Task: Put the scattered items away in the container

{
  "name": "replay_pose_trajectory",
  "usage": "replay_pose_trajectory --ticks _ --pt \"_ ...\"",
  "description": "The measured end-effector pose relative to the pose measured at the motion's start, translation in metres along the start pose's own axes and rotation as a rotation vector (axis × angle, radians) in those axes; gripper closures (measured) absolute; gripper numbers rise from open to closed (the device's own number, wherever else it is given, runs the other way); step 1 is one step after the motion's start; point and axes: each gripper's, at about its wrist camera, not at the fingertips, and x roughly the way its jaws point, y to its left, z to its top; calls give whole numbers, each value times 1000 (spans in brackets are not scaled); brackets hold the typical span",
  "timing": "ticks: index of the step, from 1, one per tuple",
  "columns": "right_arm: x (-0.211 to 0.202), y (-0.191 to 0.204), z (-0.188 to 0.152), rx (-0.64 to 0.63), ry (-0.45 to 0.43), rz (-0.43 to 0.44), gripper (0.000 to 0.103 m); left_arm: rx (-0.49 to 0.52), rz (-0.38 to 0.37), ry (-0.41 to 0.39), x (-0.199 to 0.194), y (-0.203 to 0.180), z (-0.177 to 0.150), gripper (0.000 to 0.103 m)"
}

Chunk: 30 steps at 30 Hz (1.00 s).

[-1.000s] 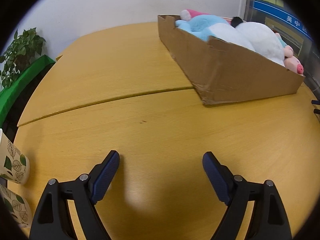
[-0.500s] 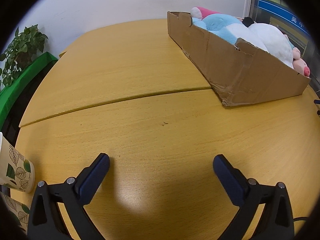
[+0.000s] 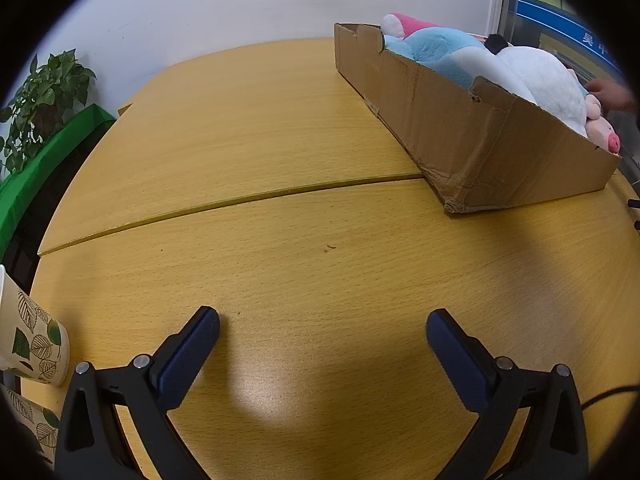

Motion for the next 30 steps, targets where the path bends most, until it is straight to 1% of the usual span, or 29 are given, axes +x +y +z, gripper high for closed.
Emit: replay_pose_trajectory --ticks 10,30 --pt "0 1 0 1 -1 -2 0 -3 2 1 3 -2 7 0" --pt "-3 -2 0 -2 -3 1 0 -4 4 0 5 0 10 0"
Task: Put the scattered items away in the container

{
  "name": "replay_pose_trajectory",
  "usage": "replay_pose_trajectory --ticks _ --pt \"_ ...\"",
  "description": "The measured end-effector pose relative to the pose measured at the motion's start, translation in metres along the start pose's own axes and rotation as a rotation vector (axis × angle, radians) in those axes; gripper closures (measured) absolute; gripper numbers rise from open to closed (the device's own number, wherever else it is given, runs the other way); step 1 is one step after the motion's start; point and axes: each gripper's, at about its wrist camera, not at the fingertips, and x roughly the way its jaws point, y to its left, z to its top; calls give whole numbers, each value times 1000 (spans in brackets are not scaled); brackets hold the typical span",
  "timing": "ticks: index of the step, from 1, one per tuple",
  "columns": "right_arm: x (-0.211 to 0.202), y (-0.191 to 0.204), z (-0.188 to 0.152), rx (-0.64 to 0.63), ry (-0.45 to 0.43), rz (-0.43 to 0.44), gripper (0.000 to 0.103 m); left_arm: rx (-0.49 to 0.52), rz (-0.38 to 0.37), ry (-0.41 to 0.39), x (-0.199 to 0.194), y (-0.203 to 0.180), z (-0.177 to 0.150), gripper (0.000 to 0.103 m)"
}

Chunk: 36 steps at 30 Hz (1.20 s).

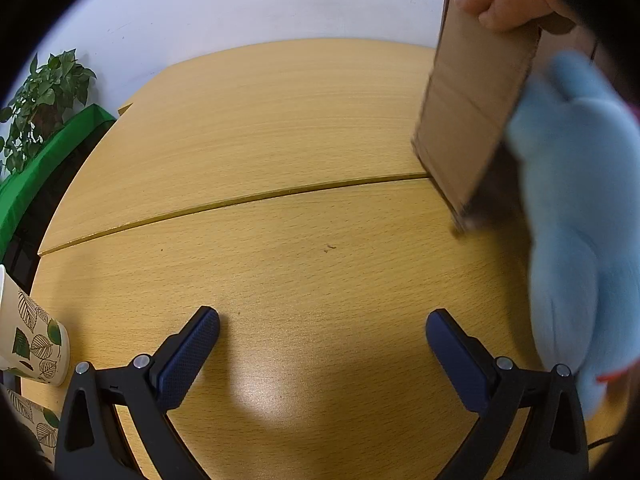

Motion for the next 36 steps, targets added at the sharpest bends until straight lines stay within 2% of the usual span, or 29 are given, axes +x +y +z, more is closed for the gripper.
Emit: replay_pose_trajectory --ticks 16,36 --pt "-1 0 -1 -1 1 0 0 -1 0 1 1 6 9 0" --pt "-1 1 -1 1 3 3 0 6 -3 -2 -6 0 -9 0"
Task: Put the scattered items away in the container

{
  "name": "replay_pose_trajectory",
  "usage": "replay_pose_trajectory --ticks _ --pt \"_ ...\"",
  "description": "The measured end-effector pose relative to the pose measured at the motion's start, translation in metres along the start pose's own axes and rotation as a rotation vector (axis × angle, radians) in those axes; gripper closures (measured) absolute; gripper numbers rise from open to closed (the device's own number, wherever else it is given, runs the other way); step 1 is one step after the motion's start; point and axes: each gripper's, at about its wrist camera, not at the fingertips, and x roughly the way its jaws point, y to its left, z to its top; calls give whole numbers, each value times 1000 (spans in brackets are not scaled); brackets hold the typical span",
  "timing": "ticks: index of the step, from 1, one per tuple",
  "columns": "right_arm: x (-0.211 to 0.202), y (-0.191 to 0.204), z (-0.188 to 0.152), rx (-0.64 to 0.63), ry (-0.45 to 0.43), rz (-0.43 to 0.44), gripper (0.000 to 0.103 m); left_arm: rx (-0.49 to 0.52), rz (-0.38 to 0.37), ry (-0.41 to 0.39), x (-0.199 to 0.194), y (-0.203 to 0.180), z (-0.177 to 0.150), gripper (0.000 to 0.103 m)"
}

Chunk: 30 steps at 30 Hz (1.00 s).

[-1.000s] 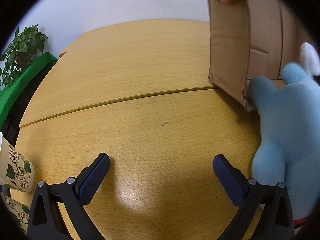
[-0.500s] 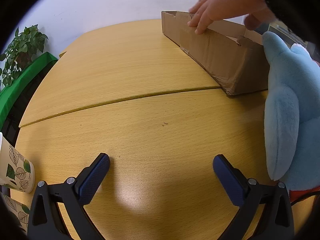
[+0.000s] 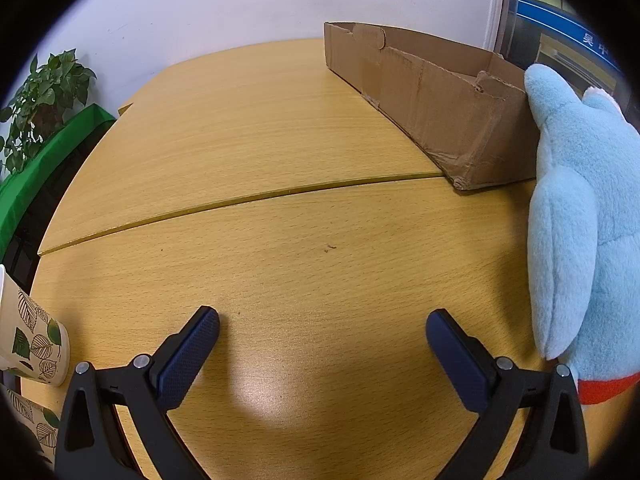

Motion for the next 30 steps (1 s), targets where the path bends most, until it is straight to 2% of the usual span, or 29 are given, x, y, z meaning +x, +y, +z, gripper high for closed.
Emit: replay_pose_trajectory --ticks 30 --pt "0 0 1 1 0 0 0 0 1 0 2 -6 5 0"
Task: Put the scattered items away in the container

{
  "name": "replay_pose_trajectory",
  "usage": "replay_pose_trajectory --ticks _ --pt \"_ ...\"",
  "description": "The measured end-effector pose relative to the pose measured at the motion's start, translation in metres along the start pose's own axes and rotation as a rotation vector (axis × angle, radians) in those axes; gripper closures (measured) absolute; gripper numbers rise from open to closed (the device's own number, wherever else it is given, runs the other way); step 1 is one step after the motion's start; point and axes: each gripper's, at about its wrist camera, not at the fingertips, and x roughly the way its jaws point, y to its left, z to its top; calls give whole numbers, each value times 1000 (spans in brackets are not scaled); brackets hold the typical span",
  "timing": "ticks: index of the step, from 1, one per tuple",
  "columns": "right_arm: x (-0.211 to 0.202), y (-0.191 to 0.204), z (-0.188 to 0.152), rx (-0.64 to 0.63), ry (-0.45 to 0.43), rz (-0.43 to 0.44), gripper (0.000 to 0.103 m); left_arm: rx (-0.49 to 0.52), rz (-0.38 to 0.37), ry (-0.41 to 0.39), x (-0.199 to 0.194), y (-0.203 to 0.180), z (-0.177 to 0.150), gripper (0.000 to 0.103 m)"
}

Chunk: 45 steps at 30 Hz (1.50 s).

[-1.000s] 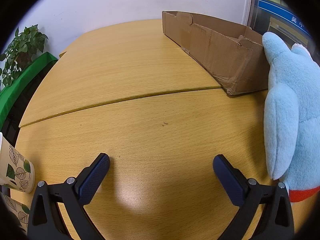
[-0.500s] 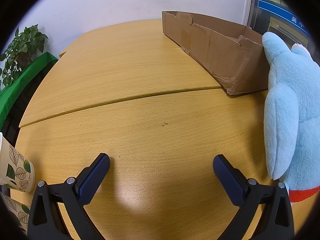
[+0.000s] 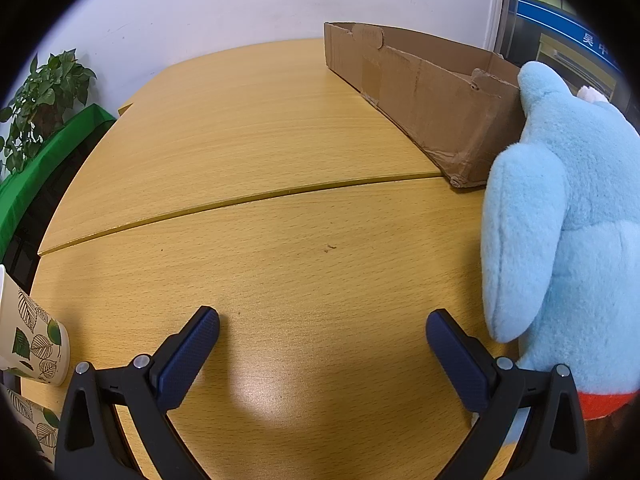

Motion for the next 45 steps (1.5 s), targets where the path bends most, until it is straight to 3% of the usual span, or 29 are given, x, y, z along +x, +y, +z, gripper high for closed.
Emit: replay_pose_trajectory --ticks 45 --pt "0 0 -3 -29 -2 22 0 1 0 0 0 0 0 0"
